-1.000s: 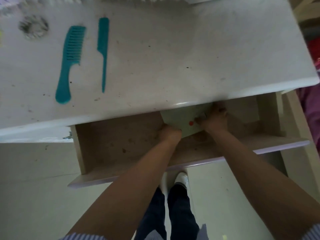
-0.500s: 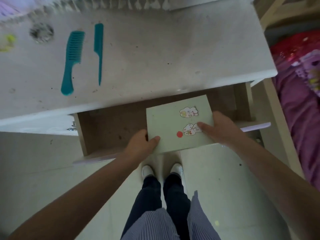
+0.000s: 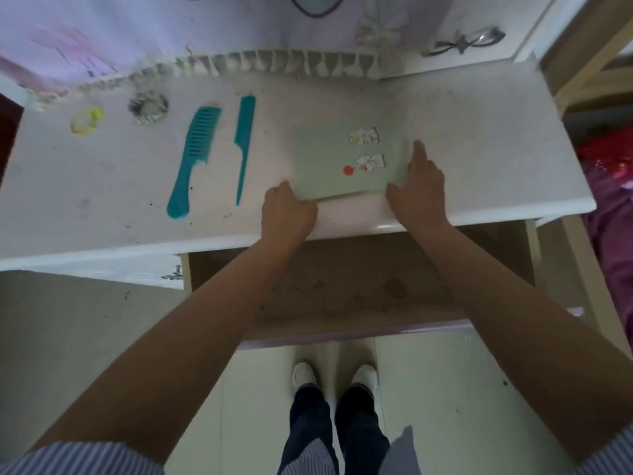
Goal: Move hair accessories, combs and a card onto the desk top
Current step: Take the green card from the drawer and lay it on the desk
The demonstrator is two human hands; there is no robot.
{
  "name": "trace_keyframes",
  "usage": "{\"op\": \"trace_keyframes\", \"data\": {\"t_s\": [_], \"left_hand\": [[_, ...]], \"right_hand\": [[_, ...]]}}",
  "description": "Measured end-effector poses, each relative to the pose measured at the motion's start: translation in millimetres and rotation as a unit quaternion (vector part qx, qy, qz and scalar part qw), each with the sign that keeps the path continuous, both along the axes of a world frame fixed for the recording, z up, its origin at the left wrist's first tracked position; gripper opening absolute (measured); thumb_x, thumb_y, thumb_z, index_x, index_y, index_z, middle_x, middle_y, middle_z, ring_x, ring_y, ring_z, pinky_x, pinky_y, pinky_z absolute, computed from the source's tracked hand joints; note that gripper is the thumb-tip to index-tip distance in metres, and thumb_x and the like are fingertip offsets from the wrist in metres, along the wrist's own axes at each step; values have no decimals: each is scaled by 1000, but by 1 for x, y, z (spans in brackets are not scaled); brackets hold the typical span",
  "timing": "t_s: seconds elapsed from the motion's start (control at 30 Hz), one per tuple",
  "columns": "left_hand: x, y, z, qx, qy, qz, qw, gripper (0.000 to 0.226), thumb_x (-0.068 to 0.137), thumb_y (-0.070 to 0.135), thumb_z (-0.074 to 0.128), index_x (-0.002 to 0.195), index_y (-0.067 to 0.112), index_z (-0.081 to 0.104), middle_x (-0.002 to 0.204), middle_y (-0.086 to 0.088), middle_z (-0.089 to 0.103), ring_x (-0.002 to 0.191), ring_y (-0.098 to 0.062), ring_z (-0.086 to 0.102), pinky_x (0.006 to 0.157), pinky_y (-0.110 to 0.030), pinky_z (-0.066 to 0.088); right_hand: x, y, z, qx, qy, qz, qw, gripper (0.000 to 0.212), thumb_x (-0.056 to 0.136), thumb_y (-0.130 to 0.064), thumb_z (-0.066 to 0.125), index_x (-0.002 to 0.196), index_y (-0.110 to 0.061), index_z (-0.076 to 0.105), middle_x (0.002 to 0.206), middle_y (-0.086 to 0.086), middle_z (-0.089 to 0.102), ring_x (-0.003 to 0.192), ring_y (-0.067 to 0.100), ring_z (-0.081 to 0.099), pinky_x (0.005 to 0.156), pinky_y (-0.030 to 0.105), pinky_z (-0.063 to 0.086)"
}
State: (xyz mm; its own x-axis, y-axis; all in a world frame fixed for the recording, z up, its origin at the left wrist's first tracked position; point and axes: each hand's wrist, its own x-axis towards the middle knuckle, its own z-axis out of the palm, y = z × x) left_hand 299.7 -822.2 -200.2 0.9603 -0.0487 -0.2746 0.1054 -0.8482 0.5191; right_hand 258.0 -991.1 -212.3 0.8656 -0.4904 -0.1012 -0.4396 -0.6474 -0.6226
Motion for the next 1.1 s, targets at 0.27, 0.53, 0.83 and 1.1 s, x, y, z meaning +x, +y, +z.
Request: {"op": "trace_keyframes", "data": {"t_s": [0.27,0.53,0.83,1.1], "left_hand": [[-117,80,-43,205,-142,-476,843,89,46,61,81,108,-1,66,113,-20,69,114,-41,56,78,-49,57],[-117,106,-77,239,-307,-503,772,58,99,41,-1,140,4,17,151,-13,-32,140,-22,-28,116,-41,-17],[-62,93,-47,233,-300,-428,820,78,91,57,-7,141,-2,3,155,-21,-11,145,-27,-1,115,-39,-20],[-19,66,-33,228,-185,-337,895,80,74,31,76,125,-20,41,131,-40,45,121,-56,42,98,-70,30]], "right_hand": [[-161,7,-43,-230,135,354,896,95,35,-51,91,114,-7,63,106,24,72,94,38,70,77,62,51],[-159,-9,-40,-331,95,348,872,64,92,-62,14,118,-14,48,116,18,69,110,34,64,113,47,4],[-99,-26,-21,-313,56,289,903,115,40,-65,82,124,6,48,122,37,58,122,49,48,87,77,32],[-48,-28,-19,-338,40,257,904,91,27,-52,90,92,9,70,96,25,74,87,37,72,78,65,50]]}}
